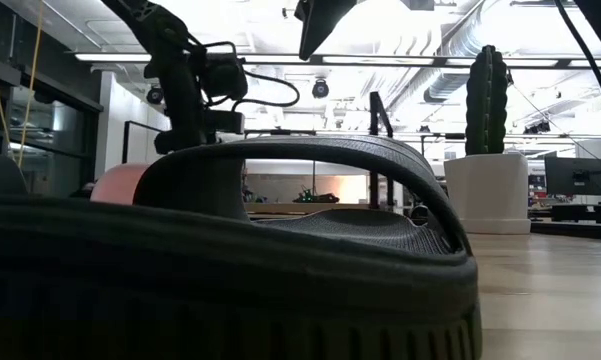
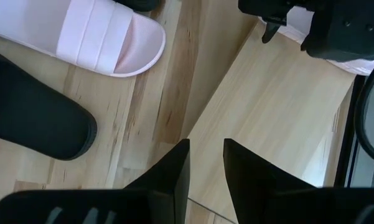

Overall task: Pick and place slides into the shelf
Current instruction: Put the right pink slide on the shelf

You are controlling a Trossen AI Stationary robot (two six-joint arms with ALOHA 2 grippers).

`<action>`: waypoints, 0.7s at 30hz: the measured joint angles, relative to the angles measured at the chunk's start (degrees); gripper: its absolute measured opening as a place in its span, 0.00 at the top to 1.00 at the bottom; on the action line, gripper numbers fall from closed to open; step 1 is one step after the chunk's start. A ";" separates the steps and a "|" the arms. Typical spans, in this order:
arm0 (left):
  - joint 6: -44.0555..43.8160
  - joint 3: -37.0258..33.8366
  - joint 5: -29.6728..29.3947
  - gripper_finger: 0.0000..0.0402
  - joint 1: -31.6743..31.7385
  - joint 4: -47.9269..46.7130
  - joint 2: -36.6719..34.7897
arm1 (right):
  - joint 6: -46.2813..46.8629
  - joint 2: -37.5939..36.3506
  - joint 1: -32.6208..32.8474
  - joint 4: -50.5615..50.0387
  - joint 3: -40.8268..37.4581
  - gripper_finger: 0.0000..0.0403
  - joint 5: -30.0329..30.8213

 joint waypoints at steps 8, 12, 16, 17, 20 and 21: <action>-1.60 -0.11 -5.73 0.34 0.06 -4.92 -1.94 | -0.02 0.00 -0.01 0.44 0.00 0.78 -0.15; -1.77 -0.11 -7.35 0.34 0.06 -6.45 -3.07 | -0.02 0.00 0.00 0.49 0.00 0.78 -0.33; -2.70 -0.11 -7.52 0.34 0.06 -6.85 -3.65 | -0.01 0.00 -0.02 0.51 0.00 0.78 -0.50; -2.87 -0.11 -7.55 0.34 0.06 -6.83 -3.68 | 0.00 0.00 -0.02 0.51 0.00 0.78 -0.50; -2.98 -0.10 -7.55 0.34 0.06 -6.81 -3.68 | -0.01 0.00 -0.02 0.50 0.00 0.78 -0.50; -3.00 -0.09 -7.56 0.34 0.06 -6.79 -3.68 | -0.01 0.00 -0.02 0.51 0.00 0.78 -0.50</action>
